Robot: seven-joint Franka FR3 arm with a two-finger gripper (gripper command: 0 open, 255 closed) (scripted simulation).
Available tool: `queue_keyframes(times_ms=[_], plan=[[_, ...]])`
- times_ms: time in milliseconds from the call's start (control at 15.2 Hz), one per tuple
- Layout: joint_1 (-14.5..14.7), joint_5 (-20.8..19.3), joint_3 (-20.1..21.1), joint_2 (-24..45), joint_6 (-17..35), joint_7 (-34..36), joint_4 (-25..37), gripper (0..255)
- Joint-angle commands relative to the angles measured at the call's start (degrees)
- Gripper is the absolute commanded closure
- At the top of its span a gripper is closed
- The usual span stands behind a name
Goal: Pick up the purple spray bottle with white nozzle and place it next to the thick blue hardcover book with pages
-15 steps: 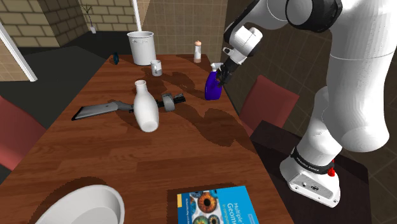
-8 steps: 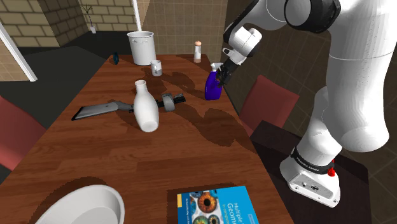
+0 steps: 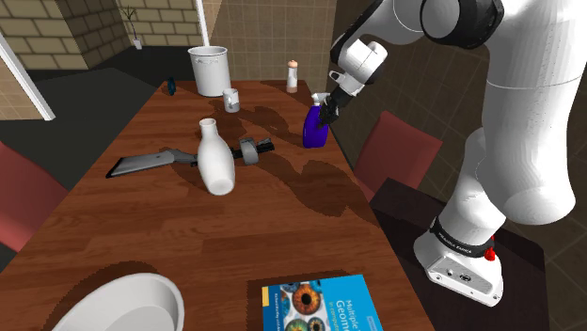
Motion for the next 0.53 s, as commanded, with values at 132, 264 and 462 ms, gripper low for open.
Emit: queue_keyframes(times_ms=[132,264,462], plan=[[0.41,-0.81,-0.42,-0.68,-0.05,0.69,0.00,255],[1.22,-2.49,-1.29,-2.07,-0.17,2.10,0.07,255],[2.43,-5.06,-2.54,-4.18,-0.37,4.28,0.24,255]])
